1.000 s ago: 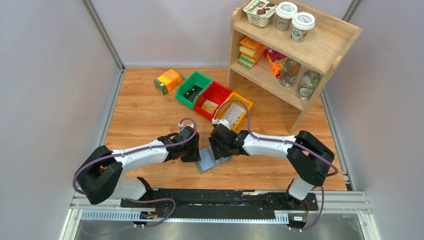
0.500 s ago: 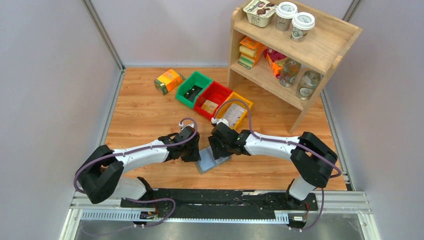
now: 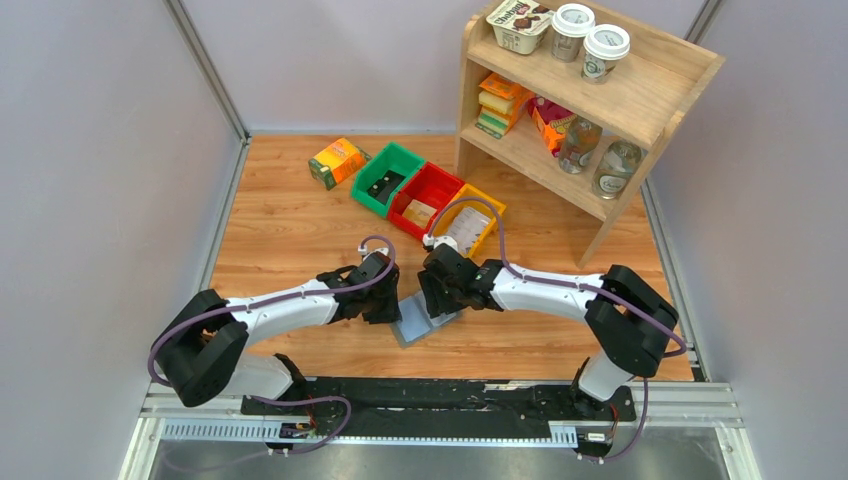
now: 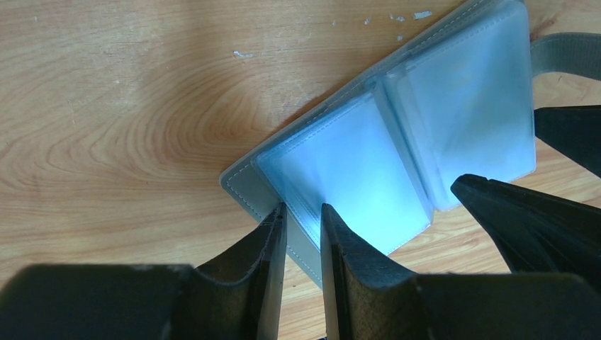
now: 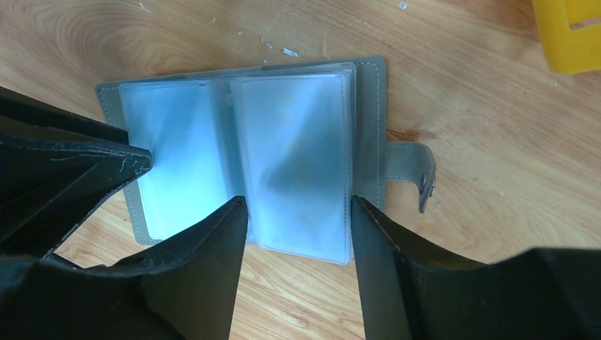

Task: Take the credit cards out of the card holder
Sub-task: Remove the credit card from the card holder.

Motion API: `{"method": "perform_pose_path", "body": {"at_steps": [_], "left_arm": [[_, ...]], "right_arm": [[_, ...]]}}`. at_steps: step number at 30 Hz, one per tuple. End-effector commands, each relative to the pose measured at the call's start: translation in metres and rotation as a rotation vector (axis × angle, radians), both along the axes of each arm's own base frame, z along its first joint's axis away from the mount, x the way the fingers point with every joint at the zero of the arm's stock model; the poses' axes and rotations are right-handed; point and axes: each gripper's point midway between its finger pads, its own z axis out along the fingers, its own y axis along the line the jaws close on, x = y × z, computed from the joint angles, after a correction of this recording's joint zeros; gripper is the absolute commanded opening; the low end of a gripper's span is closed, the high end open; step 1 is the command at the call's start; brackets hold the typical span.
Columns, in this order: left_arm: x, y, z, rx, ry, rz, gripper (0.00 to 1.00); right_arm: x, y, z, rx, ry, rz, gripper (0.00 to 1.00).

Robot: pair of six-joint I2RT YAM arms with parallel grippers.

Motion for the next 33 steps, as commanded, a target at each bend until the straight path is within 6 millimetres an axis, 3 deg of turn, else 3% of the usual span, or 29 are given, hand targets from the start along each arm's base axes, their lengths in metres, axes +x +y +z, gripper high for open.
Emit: {"method": "perform_pose_path", "body": {"at_steps": [1,6,11,20,27,33], "left_arm": [[0.002,-0.006,0.002,-0.025,-0.008,0.000,0.31],[0.001,-0.006,0.000,-0.025,-0.004,-0.002,0.31],[0.001,-0.007,0.001,-0.026,-0.004,-0.002,0.31],[0.000,-0.006,0.001,-0.028,-0.003,0.000,0.31],[0.001,-0.006,0.001,-0.033,-0.006,0.006,0.31],[0.000,-0.004,0.001,-0.035,-0.012,0.015,0.31]], "right_arm": [[0.001,0.016,0.028,0.101,-0.033,0.027,0.55],[-0.005,0.025,0.051,0.187,-0.046,0.070,0.49],[-0.018,0.038,0.066,0.279,-0.014,0.143,0.48],[-0.024,0.042,0.060,0.286,0.012,0.172,0.47],[-0.039,0.058,0.059,0.354,0.079,0.259,0.48],[-0.021,0.039,0.035,0.224,0.065,0.133,0.43]]}}
